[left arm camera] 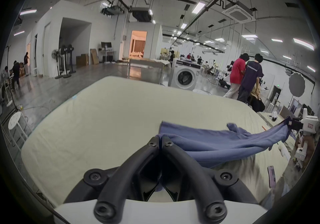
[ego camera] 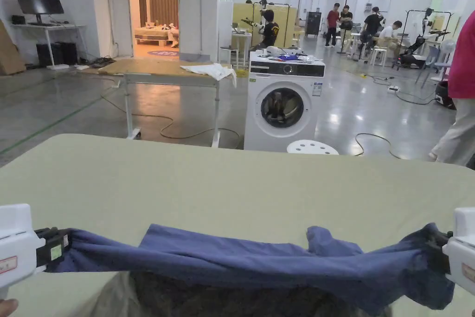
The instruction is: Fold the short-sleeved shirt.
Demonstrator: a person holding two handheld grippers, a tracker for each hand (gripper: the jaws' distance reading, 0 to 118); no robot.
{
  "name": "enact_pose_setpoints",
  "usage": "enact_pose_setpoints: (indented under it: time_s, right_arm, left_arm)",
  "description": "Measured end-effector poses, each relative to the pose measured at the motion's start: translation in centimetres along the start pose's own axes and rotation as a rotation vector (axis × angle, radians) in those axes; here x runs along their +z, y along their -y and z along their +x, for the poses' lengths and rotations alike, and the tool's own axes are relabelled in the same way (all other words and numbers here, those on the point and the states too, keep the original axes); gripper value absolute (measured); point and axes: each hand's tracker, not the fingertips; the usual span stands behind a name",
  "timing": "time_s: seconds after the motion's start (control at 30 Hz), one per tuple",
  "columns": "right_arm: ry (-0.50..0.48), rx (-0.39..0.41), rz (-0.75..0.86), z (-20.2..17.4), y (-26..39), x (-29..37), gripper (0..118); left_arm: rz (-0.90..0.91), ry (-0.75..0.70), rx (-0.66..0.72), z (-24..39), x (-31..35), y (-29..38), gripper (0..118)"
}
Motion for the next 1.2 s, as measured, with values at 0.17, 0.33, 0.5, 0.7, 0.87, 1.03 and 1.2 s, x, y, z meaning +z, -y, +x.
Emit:
enact_pose_setpoints:
  time_s: [0.17,0.33,0.5,0.7,0.87,1.03,1.2]
  right_arm:
    - [0.000,0.026,-0.112,-0.8,3.7,2.1,3]
    - [-0.002,0.033,-0.256,-2.0,8.7,1.0,3]
    - [-0.027,0.025,-0.359,-3.3,13.3,-1.2,4]
    - [-0.003,0.032,-0.373,-4.5,14.8,-2.6,46]
    - [-0.002,-0.001,-0.206,-5.3,12.1,-1.6,67]
    - [-0.010,-0.077,0.056,-7.5,9.0,-0.9,73]
    - [0.000,-0.101,0.272,-11.1,6.3,-0.4,72]
  left_arm:
    - [-0.090,0.000,0.008,-0.4,2.4,3.8,0]
    - [-0.258,-0.011,-0.016,-0.4,1.6,8.3,0]
    - [-0.406,-0.019,-0.035,-0.2,-1.2,13.1,0]
    - [-0.417,-0.037,-0.010,-1.1,-4.0,15.6,5]
    - [-0.255,-0.054,-0.038,-0.1,-3.8,13.3,71]
    - [0.019,-0.037,-0.085,2.9,-3.1,9.4,71]
    - [0.276,-0.087,-0.153,7.4,-1.8,6.2,70]
